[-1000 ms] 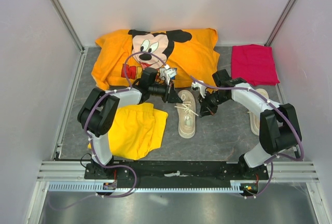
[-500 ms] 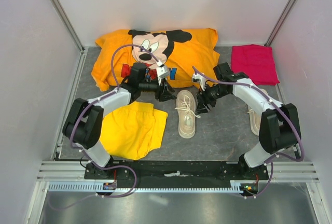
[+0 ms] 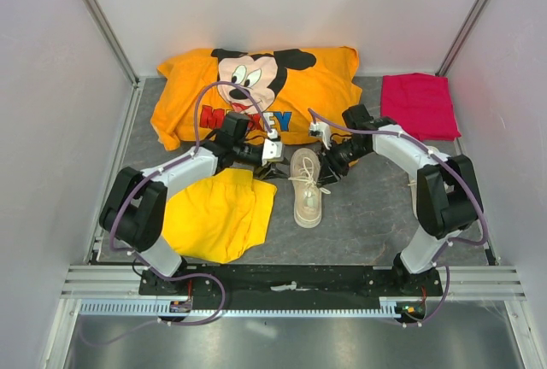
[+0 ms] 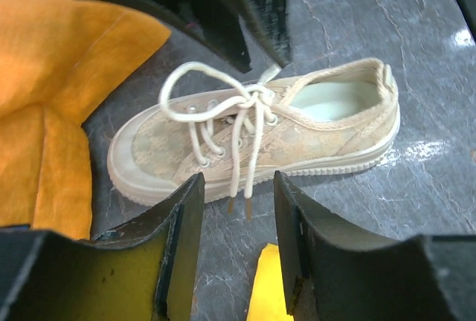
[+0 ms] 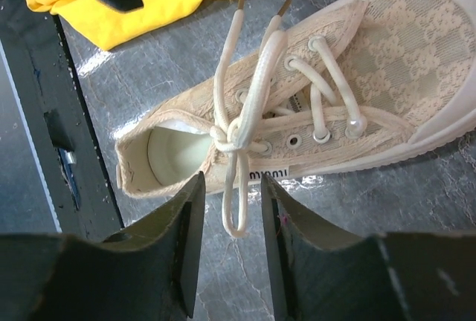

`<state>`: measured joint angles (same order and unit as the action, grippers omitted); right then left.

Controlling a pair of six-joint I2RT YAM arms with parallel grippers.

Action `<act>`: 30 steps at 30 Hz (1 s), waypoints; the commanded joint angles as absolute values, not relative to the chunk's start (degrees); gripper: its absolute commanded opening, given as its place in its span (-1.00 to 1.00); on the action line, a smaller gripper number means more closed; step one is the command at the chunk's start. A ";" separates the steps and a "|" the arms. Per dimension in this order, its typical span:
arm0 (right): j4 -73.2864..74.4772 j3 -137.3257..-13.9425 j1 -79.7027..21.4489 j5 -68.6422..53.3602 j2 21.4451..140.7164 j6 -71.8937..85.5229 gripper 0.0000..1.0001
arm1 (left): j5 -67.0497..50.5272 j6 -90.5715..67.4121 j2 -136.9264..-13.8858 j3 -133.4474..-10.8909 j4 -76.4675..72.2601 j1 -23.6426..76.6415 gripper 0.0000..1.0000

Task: Tie the shoes

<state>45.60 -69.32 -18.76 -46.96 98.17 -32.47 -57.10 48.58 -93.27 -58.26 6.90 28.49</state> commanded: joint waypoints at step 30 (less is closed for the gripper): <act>39.99 -69.08 -21.09 -44.39 97.38 -27.33 -1.00 | -50.63 68.10 -96.60 -57.48 13.43 32.96 -0.97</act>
<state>41.15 -69.23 -20.95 -44.82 99.22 -27.24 -51.40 63.55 -99.68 -58.48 11.53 33.76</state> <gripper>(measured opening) 0.007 0.033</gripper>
